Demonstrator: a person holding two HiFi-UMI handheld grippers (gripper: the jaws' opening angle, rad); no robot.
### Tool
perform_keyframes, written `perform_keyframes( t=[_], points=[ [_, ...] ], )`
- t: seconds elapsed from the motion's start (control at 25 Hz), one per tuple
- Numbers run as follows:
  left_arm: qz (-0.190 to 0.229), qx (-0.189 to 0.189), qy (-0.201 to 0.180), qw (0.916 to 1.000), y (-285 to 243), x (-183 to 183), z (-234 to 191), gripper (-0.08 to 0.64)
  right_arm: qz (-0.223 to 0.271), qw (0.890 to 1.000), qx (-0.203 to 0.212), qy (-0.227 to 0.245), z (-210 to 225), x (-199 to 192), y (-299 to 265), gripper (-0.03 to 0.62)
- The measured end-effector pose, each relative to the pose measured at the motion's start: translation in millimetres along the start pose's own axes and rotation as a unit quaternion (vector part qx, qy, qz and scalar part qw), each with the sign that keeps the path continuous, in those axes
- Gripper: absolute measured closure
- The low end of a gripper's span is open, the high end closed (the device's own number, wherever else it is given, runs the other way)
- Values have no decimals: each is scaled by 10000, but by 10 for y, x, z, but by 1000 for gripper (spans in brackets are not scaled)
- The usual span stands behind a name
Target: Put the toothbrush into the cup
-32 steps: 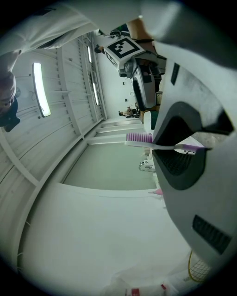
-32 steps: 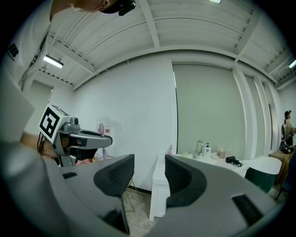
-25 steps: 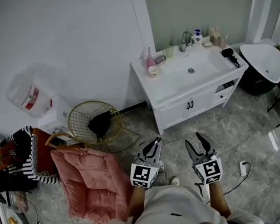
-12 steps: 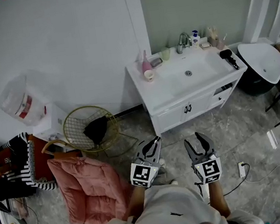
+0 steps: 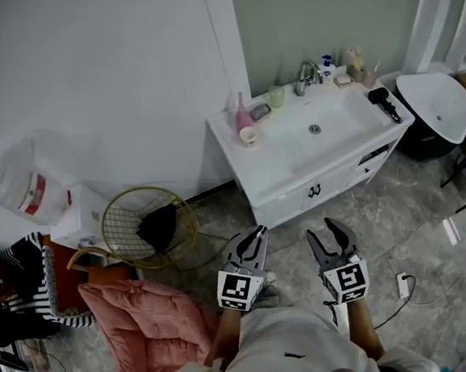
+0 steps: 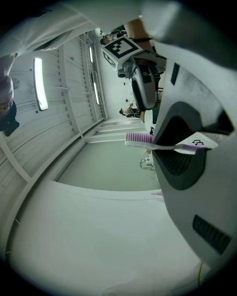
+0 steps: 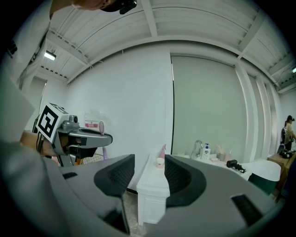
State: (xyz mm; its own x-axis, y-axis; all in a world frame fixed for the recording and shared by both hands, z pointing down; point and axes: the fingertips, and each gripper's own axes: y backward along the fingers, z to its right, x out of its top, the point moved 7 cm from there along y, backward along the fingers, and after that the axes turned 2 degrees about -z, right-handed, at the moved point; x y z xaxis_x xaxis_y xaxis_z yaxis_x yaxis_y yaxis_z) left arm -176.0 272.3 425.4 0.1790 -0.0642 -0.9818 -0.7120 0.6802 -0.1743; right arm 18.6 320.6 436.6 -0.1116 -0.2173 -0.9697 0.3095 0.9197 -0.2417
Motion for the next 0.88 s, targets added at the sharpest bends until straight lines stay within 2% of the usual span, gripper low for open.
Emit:
perform_keyframes(
  t=[0.88],
  points=[
    [49,-445,18,9990,-682,-26,-1169,518,-165,9992,-368,-71,29,314,-1223,379]
  ],
)
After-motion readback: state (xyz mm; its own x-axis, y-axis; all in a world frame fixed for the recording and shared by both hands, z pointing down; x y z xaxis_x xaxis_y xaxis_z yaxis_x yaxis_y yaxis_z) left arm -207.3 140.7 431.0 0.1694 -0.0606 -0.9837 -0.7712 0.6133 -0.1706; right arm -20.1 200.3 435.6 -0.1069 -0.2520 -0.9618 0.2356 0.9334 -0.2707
